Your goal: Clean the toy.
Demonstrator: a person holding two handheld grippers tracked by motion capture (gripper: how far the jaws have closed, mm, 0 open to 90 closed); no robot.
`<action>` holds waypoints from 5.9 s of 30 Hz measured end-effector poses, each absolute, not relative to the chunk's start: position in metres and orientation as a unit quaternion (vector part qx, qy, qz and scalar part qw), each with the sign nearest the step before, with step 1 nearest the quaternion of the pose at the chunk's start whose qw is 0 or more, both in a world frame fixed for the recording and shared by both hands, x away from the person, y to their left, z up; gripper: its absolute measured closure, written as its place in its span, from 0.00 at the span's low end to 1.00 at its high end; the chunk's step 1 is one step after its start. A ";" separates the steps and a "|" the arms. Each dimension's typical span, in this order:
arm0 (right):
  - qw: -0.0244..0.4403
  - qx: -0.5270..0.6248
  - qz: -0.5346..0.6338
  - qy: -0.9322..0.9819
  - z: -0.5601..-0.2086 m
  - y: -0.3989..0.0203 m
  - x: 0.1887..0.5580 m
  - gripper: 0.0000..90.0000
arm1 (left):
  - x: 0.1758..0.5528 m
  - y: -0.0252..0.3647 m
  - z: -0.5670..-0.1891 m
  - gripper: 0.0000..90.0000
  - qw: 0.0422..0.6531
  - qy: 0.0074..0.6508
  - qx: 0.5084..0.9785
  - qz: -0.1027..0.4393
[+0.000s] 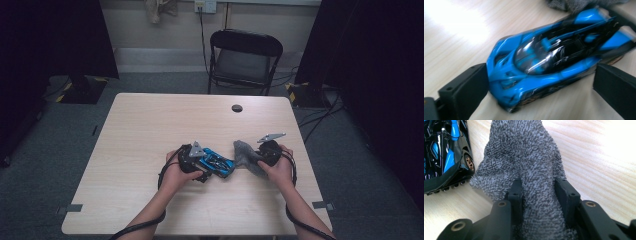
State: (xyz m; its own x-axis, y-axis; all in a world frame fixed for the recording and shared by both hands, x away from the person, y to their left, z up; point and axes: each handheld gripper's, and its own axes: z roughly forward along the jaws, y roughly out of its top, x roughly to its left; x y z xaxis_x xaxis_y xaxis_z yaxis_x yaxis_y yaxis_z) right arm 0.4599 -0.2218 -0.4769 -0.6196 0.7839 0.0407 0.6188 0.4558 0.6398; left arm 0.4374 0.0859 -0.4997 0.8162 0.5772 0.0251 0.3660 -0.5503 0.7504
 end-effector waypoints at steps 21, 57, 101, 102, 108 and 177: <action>0.129 0.419 0.316 0.841 -0.477 -0.222 0.460 0.68 | 0.434 0.056 -0.479 0.18 0.462 0.229 0.849 0.114; 0.071 0.395 0.325 0.857 -0.470 -0.155 0.488 0.82 | 0.440 0.052 -0.497 0.13 0.474 0.240 0.840 0.113; 0.059 0.400 0.348 0.846 -0.474 -0.108 0.526 0.81 | 0.440 0.054 -0.497 0.14 0.475 0.235 0.841 0.113; 0.059 0.400 0.348 0.846 -0.474 -0.108 0.526 0.81 | 0.440 0.054 -0.497 0.14 0.475 0.235 0.841 0.113; 0.083 0.410 0.350 0.838 -0.472 -0.109 0.529 0.81 | 0.440 0.054 -0.497 0.14 0.475 0.235 0.841 0.113; 0.074 0.384 0.337 0.856 -0.463 -0.191 0.492 0.82 | 0.440 0.058 -0.492 0.19 0.475 0.244 0.838 0.109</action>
State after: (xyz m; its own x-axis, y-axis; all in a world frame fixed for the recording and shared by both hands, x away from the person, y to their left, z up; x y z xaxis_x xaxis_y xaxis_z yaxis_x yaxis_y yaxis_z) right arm 0.4919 -0.1906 -0.4630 -0.6940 0.7076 0.1334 0.6083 0.4771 0.6343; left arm 0.4399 0.0584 -0.4918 0.8568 0.5132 -0.0496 0.3064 -0.4293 0.8496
